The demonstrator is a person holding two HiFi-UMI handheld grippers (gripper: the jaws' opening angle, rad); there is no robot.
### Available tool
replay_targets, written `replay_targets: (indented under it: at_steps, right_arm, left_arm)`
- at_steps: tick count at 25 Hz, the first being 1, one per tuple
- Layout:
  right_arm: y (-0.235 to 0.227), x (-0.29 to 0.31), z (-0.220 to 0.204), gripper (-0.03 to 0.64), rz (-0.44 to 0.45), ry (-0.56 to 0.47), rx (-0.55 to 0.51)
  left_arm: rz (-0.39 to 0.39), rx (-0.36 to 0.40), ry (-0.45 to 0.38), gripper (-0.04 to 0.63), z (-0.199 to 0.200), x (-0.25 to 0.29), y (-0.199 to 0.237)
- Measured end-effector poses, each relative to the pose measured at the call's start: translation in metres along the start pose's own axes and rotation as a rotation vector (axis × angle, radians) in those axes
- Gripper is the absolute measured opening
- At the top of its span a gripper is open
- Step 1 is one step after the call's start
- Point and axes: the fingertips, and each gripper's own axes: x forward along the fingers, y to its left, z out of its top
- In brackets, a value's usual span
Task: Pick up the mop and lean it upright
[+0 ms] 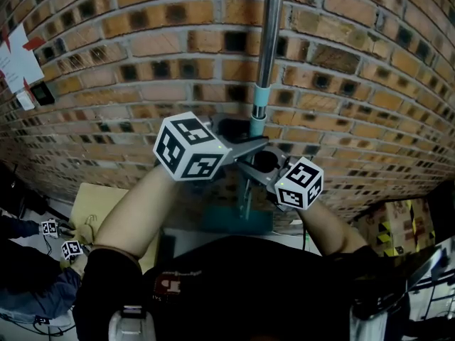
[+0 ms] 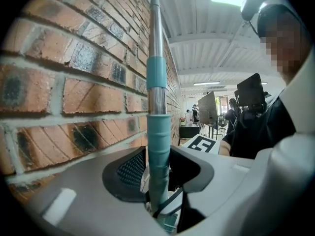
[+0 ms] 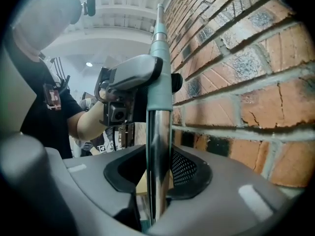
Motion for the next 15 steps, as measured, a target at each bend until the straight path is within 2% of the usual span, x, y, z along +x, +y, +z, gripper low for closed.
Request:
replay_targets:
  at_steps: [7,11,15]
  right_arm:
    - [-0.004,-0.003,-0.021,0.141,0.003,0.029,0.046]
    - [-0.006,-0.003,-0.043,0.141,-0.011,0.046,0.066]
    - [-0.006,-0.003,-0.068,0.141,-0.018,0.088,0.063]
  left_arm:
    - [0.031,-0.033,-0.024,0.175,-0.022,-0.017,0.013]
    - [0.054,-0.055,-0.036,0.173,-0.058,-0.03,0.017]
    - [0.112,-0.097,-0.06,0.168,-0.1,-0.042,0.025]
